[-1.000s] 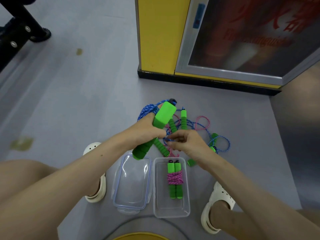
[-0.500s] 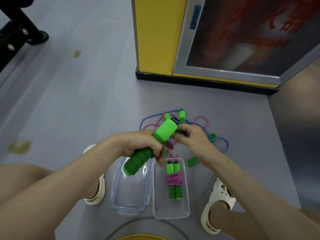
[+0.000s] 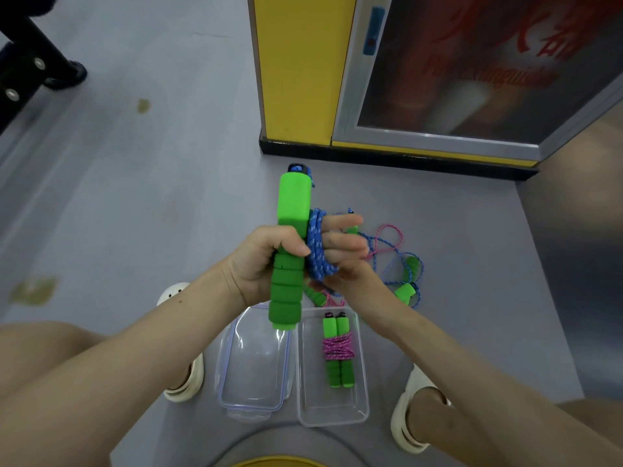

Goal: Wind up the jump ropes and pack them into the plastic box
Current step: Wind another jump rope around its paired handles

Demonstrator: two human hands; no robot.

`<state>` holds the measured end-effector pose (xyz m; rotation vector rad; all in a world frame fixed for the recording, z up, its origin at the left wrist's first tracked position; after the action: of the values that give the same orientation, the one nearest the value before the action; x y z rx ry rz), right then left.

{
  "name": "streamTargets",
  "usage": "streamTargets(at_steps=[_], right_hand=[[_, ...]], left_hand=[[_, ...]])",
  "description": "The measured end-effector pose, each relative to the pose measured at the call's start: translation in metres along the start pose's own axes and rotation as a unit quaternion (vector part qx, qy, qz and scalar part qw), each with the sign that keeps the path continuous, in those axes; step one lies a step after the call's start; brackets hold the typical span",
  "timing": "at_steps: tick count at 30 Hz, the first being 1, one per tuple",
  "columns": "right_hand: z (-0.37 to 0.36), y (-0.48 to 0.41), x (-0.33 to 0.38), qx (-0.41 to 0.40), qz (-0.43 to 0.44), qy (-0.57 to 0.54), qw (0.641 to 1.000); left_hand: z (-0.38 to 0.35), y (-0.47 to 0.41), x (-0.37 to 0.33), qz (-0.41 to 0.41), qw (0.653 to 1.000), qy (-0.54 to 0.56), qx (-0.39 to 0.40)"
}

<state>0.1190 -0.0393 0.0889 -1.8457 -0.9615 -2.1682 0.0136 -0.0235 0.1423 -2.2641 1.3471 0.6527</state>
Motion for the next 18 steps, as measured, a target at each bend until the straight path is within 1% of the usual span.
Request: streamTargets(at_steps=[2,4,6,7,9,11,12,15,17,18], right_hand=[[-0.006,0.002,0.0,0.02,-0.019,-0.01,1.0],[-0.009,0.002,0.0,0.035,-0.023,0.0,0.999],[-0.009,0.001,-0.001,0.036,-0.029,0.015,0.999],[-0.007,0.0,-0.002,0.032,-0.035,0.024,0.999],[-0.004,0.0,-0.004,0.019,-0.046,0.049,0.998],[0.001,0.002,-0.003,-0.001,-0.043,0.087,0.995],[0.004,0.002,-0.003,-0.016,-0.039,0.102,0.994],[0.014,0.003,0.001,-0.051,-0.013,0.126,0.991],[0.019,0.004,0.006,-0.068,0.013,0.132,0.989],[0.021,0.005,0.009,-0.079,0.022,0.135,0.987]], left_hand=[[0.002,-0.002,-0.005,-0.04,0.997,0.01,-0.06],[0.009,-0.001,-0.01,-0.06,0.985,-0.016,-0.162],[0.017,0.003,-0.017,-0.058,0.957,-0.106,-0.264],[0.02,0.006,-0.02,-0.042,0.937,-0.168,-0.303],[0.024,0.011,-0.023,0.039,0.881,-0.316,-0.349],[0.026,0.015,-0.022,0.142,0.814,-0.437,-0.355],[0.028,0.017,-0.02,0.182,0.788,-0.467,-0.356],[0.036,0.021,-0.01,0.282,0.74,-0.508,-0.34],[0.042,0.029,-0.002,0.365,0.709,-0.513,-0.319],[0.044,0.034,0.002,0.397,0.711,-0.49,-0.311]])
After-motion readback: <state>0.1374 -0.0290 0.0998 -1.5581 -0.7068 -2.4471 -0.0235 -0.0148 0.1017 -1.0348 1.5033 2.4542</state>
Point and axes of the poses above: each hand's wrist, its own y-axis away from the middle knuckle, its own z-axis out of the back of the hand, x = y × z, the point moved 5 cm from there along -y, towards the middle knuckle, and after that the axes turned 12 degrees about x, right-handed, at the moved point
